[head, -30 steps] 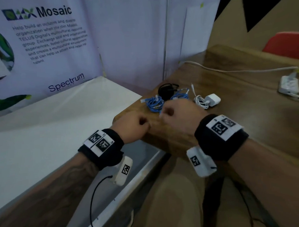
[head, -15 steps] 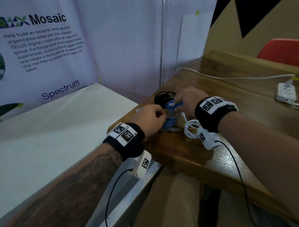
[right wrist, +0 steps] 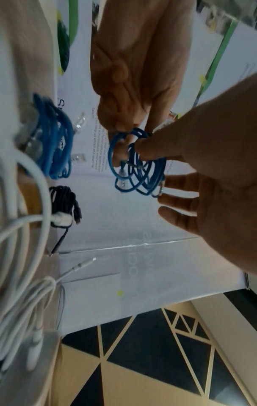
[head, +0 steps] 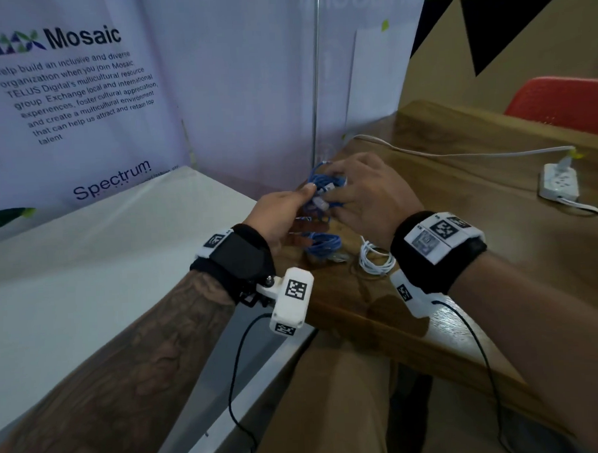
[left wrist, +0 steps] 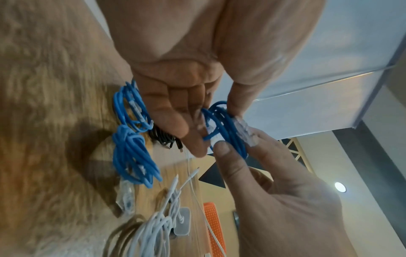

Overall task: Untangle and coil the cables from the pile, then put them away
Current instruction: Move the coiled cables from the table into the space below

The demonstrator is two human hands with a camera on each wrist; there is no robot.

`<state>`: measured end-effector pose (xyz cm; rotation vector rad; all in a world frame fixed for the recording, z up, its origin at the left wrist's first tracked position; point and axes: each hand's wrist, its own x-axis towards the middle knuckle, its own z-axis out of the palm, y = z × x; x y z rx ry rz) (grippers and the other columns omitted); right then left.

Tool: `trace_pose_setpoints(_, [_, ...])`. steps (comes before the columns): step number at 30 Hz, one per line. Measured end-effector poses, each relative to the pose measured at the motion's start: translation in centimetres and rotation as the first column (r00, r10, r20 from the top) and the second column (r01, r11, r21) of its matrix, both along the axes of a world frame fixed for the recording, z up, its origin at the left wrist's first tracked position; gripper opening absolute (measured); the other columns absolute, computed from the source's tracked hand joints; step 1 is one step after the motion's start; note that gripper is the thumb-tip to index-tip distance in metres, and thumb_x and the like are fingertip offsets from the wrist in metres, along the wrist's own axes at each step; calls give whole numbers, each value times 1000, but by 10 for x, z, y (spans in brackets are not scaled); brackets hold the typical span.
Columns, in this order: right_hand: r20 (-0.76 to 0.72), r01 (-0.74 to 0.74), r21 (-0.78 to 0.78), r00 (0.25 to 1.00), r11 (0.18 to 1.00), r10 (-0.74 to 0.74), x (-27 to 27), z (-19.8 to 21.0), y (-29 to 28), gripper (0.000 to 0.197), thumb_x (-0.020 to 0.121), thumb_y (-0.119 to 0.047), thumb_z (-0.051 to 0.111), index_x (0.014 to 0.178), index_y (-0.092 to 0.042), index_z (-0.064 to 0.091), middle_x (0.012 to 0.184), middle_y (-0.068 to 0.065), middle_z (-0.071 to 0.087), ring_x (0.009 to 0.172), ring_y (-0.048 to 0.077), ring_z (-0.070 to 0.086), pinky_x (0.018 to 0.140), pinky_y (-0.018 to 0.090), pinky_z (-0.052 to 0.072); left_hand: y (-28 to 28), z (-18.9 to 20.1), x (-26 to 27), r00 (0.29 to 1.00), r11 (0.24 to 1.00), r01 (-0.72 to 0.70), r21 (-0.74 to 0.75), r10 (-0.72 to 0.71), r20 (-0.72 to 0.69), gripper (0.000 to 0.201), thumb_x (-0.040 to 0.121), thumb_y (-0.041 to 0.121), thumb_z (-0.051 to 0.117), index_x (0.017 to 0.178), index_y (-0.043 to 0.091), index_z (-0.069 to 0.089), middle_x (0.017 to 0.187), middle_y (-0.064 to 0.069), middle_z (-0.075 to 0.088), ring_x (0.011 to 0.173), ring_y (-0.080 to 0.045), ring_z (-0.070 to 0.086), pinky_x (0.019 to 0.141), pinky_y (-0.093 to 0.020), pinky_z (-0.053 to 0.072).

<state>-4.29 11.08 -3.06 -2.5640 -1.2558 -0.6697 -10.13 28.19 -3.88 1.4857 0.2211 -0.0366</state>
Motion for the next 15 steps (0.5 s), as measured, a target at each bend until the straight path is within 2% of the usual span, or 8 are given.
trace_pose_setpoints(3, [13, -63, 20, 998, 998, 62, -11, -4, 4, 25, 87, -35, 66, 107, -25, 78, 130, 8, 61, 115, 37, 52, 92, 51, 49, 11, -1, -19, 999, 998, -17, 54, 15, 49, 23, 99, 34, 53, 94, 14, 65, 88, -7, 74, 76, -21, 73, 52, -25, 50])
trace_pose_setpoints(5, [-38, -87, 4, 995, 996, 87, -24, -4, 9, 42, 84, -35, 71, 124, -23, 68, 138, 7, 54, 124, 33, 49, 100, 51, 47, 26, -6, -37, 997, 991, -46, 129, 37, 71, 25, 100, 29, 52, 85, 13, 64, 77, -6, 72, 63, -17, 70, 48, -25, 47])
trace_pose_setpoints(7, [-110, -101, 2, 989, 995, 100, -38, -3, 16, 58, 83, -35, 73, 137, -22, 57, 143, 6, 49, 130, 29, 45, 107, 43, 40, 48, -15, -60, 994, 978, -85, 192, 70, 81, 25, 100, 24, 52, 82, 11, 64, 65, -4, 67, 49, -12, 60, 47, -25, 45])
trace_pose_setpoints(10, [-253, -148, 1, 957, 989, 144, -55, -6, 30, 57, 86, -37, 69, 139, -21, 54, 141, 3, 53, 129, 25, 47, 109, 39, 38, 81, -28, -97, 998, 975, -64, 213, 59, 30, 23, 98, 23, 56, 85, 9, 68, 61, -5, 62, 52, -14, 55, 48, -26, 46])
trace_pose_setpoints(12, [-404, -129, -99, 911, 987, 79, -65, -17, 40, 53, 91, -42, 64, 140, -25, 53, 143, -1, 53, 131, 22, 48, 109, 39, 40, 97, -40, -120, 999, 974, -40, 223, 46, -23, 24, 97, 21, 57, 79, 13, 71, 62, -7, 61, 53, -14, 56, 46, -26, 46])
trace_pose_setpoints(15, [-500, -146, -243, 866, 959, 5, -80, -40, 49, 55, 93, -47, 60, 143, -29, 48, 145, -5, 48, 133, 19, 46, 107, 35, 40, 118, -67, -143, 991, 959, -2, 284, 40, -127, 17, 96, 20, 59, 97, 10, 73, 67, -4, 65, 59, -15, 58, 48, -29, 49])
